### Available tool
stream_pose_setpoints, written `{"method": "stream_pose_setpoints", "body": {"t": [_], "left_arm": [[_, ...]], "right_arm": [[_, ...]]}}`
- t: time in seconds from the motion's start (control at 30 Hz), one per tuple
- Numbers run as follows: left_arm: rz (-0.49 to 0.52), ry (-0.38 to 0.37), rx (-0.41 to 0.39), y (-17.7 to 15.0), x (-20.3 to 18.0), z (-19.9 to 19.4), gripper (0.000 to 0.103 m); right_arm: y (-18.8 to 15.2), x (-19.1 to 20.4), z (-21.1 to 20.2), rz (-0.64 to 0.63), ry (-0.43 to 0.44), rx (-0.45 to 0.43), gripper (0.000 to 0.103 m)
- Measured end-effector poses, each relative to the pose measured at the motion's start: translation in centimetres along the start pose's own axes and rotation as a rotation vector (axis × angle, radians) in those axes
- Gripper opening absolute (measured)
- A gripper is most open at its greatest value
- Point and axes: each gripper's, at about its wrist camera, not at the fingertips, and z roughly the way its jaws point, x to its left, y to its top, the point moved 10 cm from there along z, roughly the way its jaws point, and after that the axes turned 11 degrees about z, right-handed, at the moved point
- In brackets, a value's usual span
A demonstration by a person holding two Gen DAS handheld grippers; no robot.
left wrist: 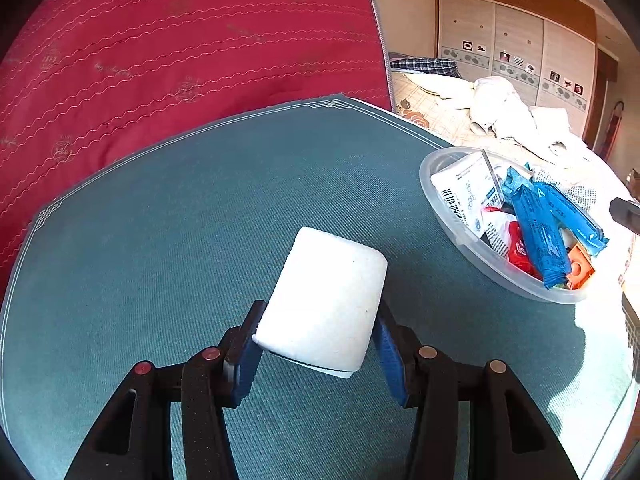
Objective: Organize objects
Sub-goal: 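Carry the white box with the left tool into the clear bowl and release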
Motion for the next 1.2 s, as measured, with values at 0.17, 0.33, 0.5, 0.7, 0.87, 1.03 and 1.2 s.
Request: {"method": "stream_pose_setpoints", "body": {"t": [0.17, 0.33, 0.5, 0.7, 0.87, 1.03, 1.2], "left_arm": [[0.034, -0.042, -0.034, 2.2, -2.3, -0.6, 0.055], [0.105, -0.056, -0.08, 5.2, -5.0, -1.1, 0.055], [0.166, -0.061, -0.095, 7.6, -7.5, -0.3, 0.055], [0.214, -0.075, -0.096, 9.6, -9.8, 1.3, 0.055], [0.248, -0.086, -0.098, 10.7, -10.7, 2.3, 0.056], [0.241, -0.118, -0.092, 11.2, -10.9, 3.3, 0.06], [0.217, -0.152, -0.109, 11.1, -10.9, 3.0, 0.081]], "right_arm": [[0.2, -1.1, -0.2, 0.023, 0.017, -0.008, 0.058], [0.6, -1.9, -0.2, 0.034, 0.044, -0.018, 0.058], [1.0, -3.3, -0.3, 0.07, 0.06, -0.025, 0.058], [1.2, -4.9, -0.7, 0.068, 0.045, -0.044, 0.058], [0.8, -6.3, -0.3, 0.105, 0.032, -0.032, 0.059], [0.5, -6.7, 0.5, 0.119, 0.023, -0.016, 0.059], [0.2, -6.4, 0.9, 0.123, 0.018, -0.004, 0.059]]}}
